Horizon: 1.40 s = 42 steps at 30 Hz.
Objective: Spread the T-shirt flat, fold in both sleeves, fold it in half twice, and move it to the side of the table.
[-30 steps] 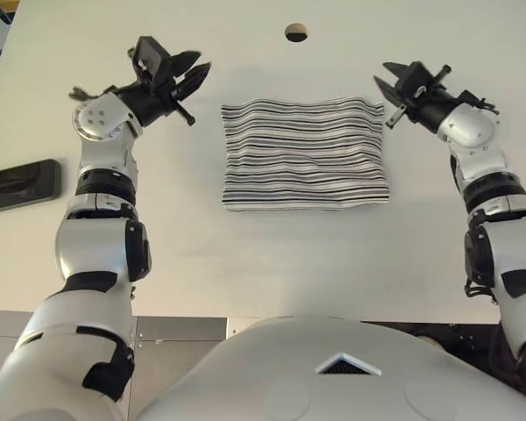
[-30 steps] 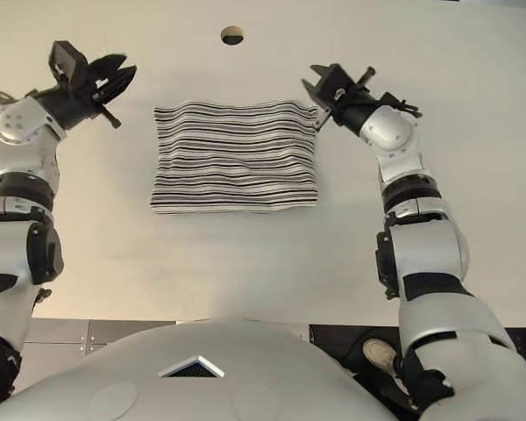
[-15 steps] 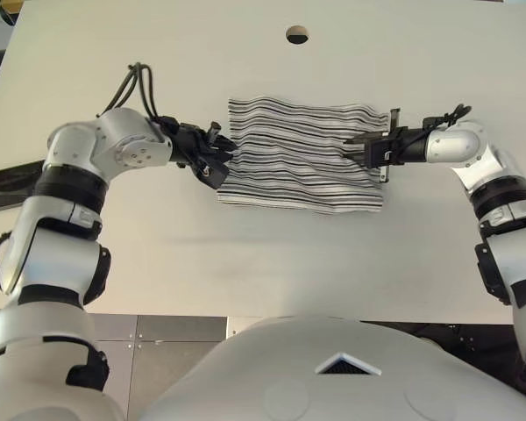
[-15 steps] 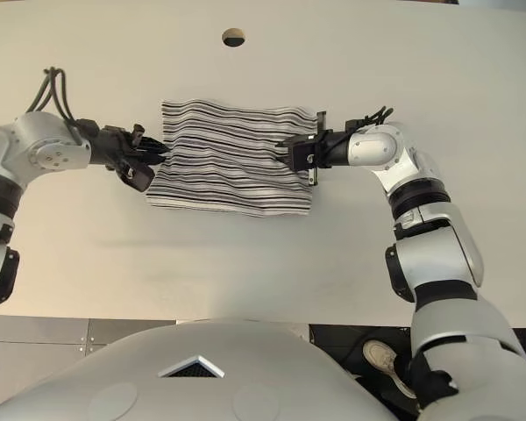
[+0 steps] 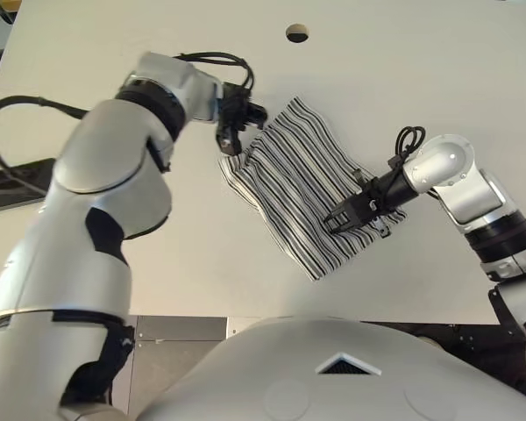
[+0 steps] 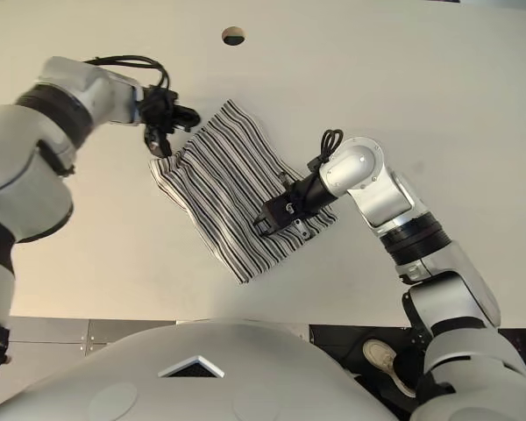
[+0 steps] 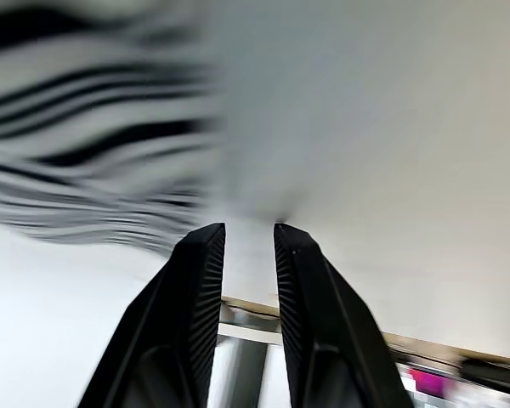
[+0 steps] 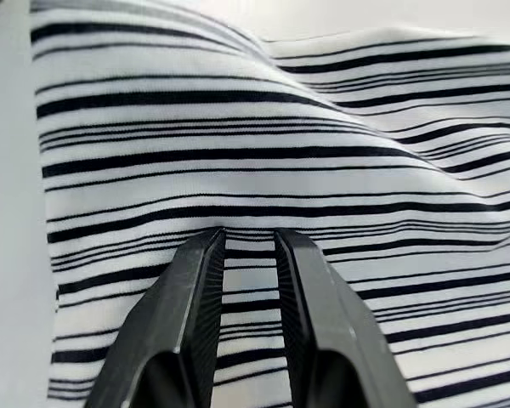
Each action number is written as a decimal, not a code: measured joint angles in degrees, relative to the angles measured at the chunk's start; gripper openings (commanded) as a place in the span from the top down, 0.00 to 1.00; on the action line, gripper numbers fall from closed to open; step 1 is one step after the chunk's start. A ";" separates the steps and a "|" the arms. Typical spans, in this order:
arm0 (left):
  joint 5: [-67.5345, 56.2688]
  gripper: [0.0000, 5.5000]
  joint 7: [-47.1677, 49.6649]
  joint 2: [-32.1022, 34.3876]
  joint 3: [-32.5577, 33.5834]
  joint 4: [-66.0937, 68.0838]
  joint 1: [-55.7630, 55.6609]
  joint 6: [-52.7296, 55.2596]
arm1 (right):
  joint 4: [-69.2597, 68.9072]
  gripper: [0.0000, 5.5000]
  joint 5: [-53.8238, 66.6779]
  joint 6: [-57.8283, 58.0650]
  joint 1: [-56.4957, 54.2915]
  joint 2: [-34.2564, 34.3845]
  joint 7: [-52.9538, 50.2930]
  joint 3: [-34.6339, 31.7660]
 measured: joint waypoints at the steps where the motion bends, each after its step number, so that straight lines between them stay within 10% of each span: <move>1: 0.15 0.81 2.00 -0.80 -1.01 0.98 -0.01 1.14 | 0.00 0.81 0.14 0.04 0.25 0.32 -0.76 -0.25; 15: -16.12 0.81 -0.28 8.69 9.25 7.64 -1.93 14.33 | -8.09 0.81 19.09 14.55 -1.00 0.45 1.07 -9.42; 27: -57.43 0.81 -15.66 5.77 41.32 2.16 14.59 -12.45 | 50.96 0.81 -11.49 -16.13 -18.62 26.12 -40.53 -1.01; 42: -78.89 0.81 -42.11 7.80 54.50 -27.40 24.82 -15.13 | 65.37 0.81 -15.27 -21.16 -23.56 11.03 -45.26 -4.78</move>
